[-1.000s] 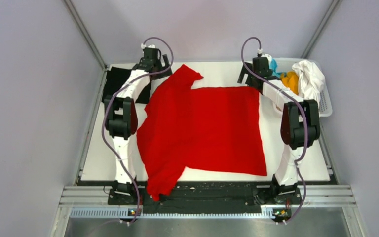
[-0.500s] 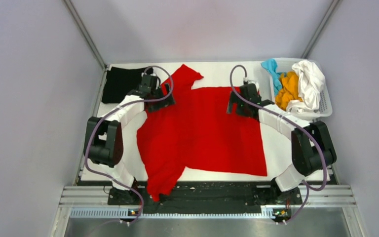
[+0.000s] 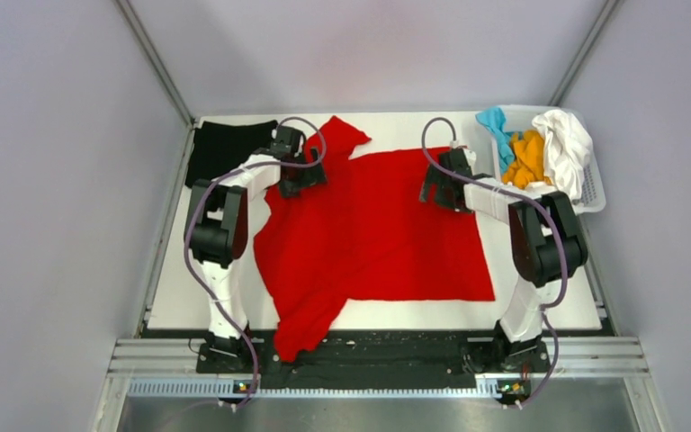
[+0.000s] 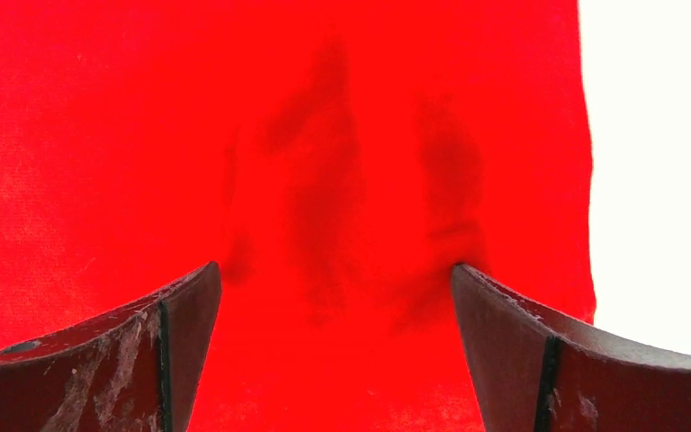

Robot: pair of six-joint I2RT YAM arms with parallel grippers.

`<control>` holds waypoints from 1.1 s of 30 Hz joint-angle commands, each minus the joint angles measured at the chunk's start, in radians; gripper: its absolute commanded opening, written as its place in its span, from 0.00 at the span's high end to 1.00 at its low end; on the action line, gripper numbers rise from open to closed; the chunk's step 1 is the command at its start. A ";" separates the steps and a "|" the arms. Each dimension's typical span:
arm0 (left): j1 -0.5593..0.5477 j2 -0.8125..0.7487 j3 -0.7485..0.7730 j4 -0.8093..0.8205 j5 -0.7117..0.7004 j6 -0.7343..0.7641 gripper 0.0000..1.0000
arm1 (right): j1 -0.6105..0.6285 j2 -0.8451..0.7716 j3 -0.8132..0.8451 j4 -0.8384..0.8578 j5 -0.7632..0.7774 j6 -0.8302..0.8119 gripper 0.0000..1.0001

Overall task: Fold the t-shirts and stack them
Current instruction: Flatten out the tshirt

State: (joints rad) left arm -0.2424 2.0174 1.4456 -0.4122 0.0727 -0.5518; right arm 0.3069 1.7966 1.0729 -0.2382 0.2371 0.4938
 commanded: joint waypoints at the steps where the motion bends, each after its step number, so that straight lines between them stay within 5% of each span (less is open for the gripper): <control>1: 0.003 0.123 0.122 -0.025 0.009 0.001 0.01 | -0.078 0.116 0.093 0.020 -0.006 -0.001 0.03; 10: 0.005 0.309 0.422 -0.104 0.038 0.023 0.01 | -0.138 0.315 0.403 -0.051 0.003 -0.048 0.03; 18: 0.002 0.330 0.536 -0.139 0.073 0.055 0.01 | -0.138 0.278 0.447 -0.066 -0.033 -0.074 0.03; 26: -0.045 0.015 0.325 -0.102 0.029 0.076 0.01 | -0.086 -0.050 0.238 -0.055 -0.016 -0.072 0.01; 33: -0.219 -0.383 -0.206 -0.045 -0.062 -0.025 0.01 | -0.065 -0.399 -0.104 -0.054 -0.012 0.025 0.01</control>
State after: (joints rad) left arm -0.3569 1.8359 1.4502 -0.4950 0.0586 -0.5125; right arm 0.2356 1.5764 1.1225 -0.2859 0.2153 0.4530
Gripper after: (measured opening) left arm 0.987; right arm 0.985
